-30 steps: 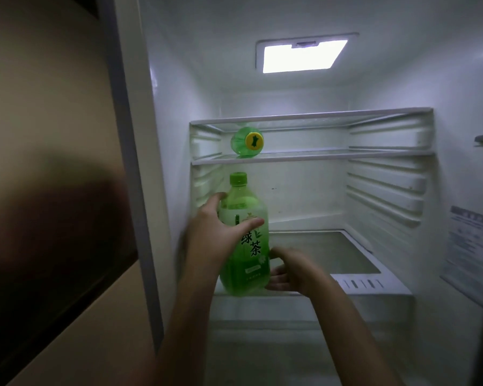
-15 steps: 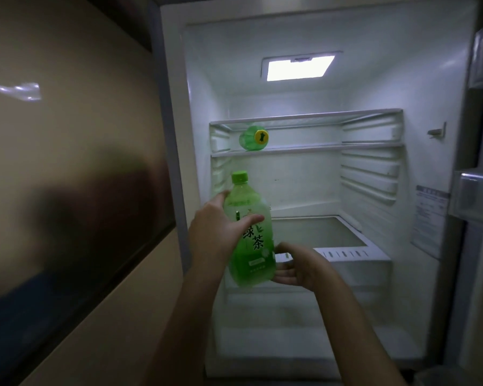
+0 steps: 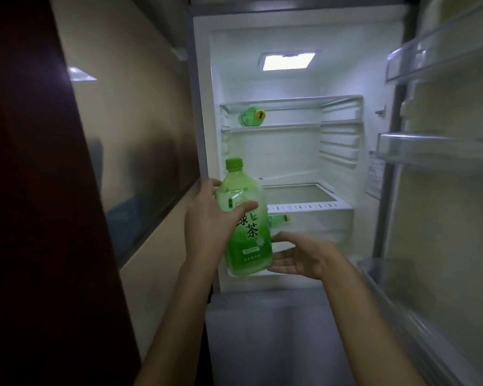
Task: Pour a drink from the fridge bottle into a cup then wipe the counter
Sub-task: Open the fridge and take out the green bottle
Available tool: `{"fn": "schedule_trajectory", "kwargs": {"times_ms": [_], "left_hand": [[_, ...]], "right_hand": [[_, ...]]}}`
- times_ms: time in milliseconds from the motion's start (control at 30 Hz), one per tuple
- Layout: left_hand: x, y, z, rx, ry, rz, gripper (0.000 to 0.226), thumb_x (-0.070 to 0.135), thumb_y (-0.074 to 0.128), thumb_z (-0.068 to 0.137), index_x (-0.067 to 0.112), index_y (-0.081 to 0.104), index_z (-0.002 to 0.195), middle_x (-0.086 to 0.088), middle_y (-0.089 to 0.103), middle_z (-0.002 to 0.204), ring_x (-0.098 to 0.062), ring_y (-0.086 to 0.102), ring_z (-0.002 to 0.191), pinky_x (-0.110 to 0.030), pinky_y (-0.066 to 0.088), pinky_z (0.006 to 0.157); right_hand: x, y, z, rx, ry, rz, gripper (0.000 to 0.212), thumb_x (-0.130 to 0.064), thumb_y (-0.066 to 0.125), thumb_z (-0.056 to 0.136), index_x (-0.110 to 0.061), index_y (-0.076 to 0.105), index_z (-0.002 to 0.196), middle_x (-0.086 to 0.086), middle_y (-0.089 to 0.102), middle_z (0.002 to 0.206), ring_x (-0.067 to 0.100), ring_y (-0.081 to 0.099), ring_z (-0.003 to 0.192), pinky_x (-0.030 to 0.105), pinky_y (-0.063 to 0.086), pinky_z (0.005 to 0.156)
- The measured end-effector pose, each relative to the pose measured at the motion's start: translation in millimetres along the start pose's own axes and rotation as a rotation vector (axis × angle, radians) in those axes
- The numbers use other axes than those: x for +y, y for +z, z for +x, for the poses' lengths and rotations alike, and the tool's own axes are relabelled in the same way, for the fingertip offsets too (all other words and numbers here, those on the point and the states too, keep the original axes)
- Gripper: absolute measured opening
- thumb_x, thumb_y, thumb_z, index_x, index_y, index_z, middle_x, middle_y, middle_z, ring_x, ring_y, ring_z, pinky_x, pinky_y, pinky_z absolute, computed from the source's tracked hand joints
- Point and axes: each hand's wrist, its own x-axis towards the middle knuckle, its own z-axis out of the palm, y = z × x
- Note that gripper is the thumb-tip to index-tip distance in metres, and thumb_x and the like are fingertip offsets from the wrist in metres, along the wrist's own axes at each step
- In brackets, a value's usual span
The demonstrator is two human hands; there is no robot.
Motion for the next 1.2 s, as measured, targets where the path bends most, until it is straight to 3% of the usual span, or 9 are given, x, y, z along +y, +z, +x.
{"fn": "schedule_trajectory", "kwargs": {"times_ms": [200, 333, 400, 467, 533, 667, 900, 1033, 1200], "left_hand": [[24.7, -41.6, -49.3, 0.023, -0.037, 0.015, 0.062, 0.075, 0.076, 0.051, 0.050, 0.052, 0.102, 0.027, 0.067, 0.088, 0.000, 0.067, 0.080, -0.038, 0.059, 0.070], [37.1, -64.6, -77.9, -0.050, -0.016, -0.110, 0.066, 0.063, 0.081, 0.059, 0.056, 0.053, 0.119, 0.021, 0.063, 0.108, -0.004, 0.066, 0.094, -0.040, 0.059, 0.078], [43.5, -76.3, -88.9, -0.075, 0.029, -0.126, 0.071, 0.056, 0.082, 0.065, 0.048, 0.053, 0.130, 0.016, 0.052, 0.112, 0.002, 0.060, 0.098, -0.029, 0.058, 0.083], [52.5, -87.7, -96.9, -0.091, 0.079, -0.076, 0.071, 0.053, 0.081, 0.069, 0.042, 0.053, 0.134, 0.011, 0.048, 0.110, 0.010, 0.055, 0.097, -0.005, 0.048, 0.079], [62.8, -95.5, -105.2, -0.097, 0.090, -0.048, 0.071, 0.051, 0.080, 0.070, 0.039, 0.054, 0.134, 0.009, 0.048, 0.108, 0.011, 0.053, 0.095, 0.000, 0.042, 0.072], [85.5, -102.1, -130.1, -0.072, 0.032, -0.129, 0.071, 0.044, 0.084, 0.068, 0.036, 0.057, 0.132, 0.010, 0.048, 0.108, 0.009, 0.055, 0.097, -0.016, 0.050, 0.080], [127.8, -121.4, -180.7, -0.192, -0.016, -0.275, 0.067, 0.038, 0.087, 0.067, 0.034, 0.061, 0.129, 0.003, 0.060, 0.124, -0.005, 0.063, 0.106, -0.025, 0.058, 0.084], [158.7, -143.0, -224.2, -0.219, -0.081, -0.392, 0.063, 0.034, 0.089, 0.065, 0.031, 0.066, 0.124, 0.016, 0.073, 0.107, -0.005, 0.069, 0.101, -0.023, 0.058, 0.081], [206.1, -170.4, -285.0, -0.248, -0.050, -0.355, 0.049, 0.031, 0.088, 0.067, 0.044, 0.069, 0.110, 0.018, 0.074, 0.099, -0.004, 0.070, 0.097, -0.031, 0.058, 0.086]], "right_hand": [[22.9, 17.7, -67.6, 0.001, 0.041, 0.040, 0.033, -0.014, 0.066, 0.083, -0.001, 0.061, 0.113, 0.033, 0.067, 0.103, 0.040, 0.069, 0.093, 0.043, 0.058, 0.082], [34.8, 28.7, -103.4, -0.009, 0.026, 0.121, 0.029, -0.012, 0.065, 0.084, 0.000, 0.063, 0.111, 0.035, 0.064, 0.106, 0.040, 0.068, 0.095, 0.045, 0.057, 0.083], [41.0, 32.2, -120.5, -0.009, 0.020, 0.158, 0.026, -0.011, 0.064, 0.085, 0.000, 0.063, 0.109, 0.035, 0.064, 0.107, 0.040, 0.068, 0.093, 0.043, 0.059, 0.078], [45.2, 33.2, -138.7, -0.015, 0.018, 0.174, 0.027, -0.011, 0.063, 0.086, 0.000, 0.063, 0.110, 0.035, 0.063, 0.109, 0.040, 0.067, 0.094, 0.043, 0.059, 0.078], [48.4, 31.7, -155.8, -0.027, 0.016, 0.179, 0.030, -0.009, 0.065, 0.085, 0.001, 0.062, 0.113, 0.035, 0.063, 0.110, 0.042, 0.066, 0.099, 0.045, 0.058, 0.081], [53.6, 24.2, -188.3, -0.034, 0.000, 0.150, 0.036, -0.006, 0.070, 0.081, 0.003, 0.060, 0.115, 0.033, 0.063, 0.113, 0.041, 0.064, 0.106, 0.047, 0.055, 0.088], [74.7, 12.8, -262.8, -0.005, 0.001, 0.136, 0.028, -0.007, 0.068, 0.082, -0.001, 0.062, 0.109, 0.032, 0.061, 0.117, 0.039, 0.064, 0.105, 0.042, 0.057, 0.085], [92.7, 4.9, -317.3, 0.019, 0.001, 0.158, 0.044, -0.005, 0.073, 0.078, 0.002, 0.055, 0.118, 0.034, 0.062, 0.113, 0.039, 0.066, 0.099, 0.044, 0.058, 0.081], [120.8, -0.4, -395.7, 0.047, 0.021, 0.156, 0.049, -0.005, 0.073, 0.077, 0.001, 0.053, 0.122, 0.033, 0.059, 0.119, 0.037, 0.066, 0.096, 0.045, 0.055, 0.086]]}}
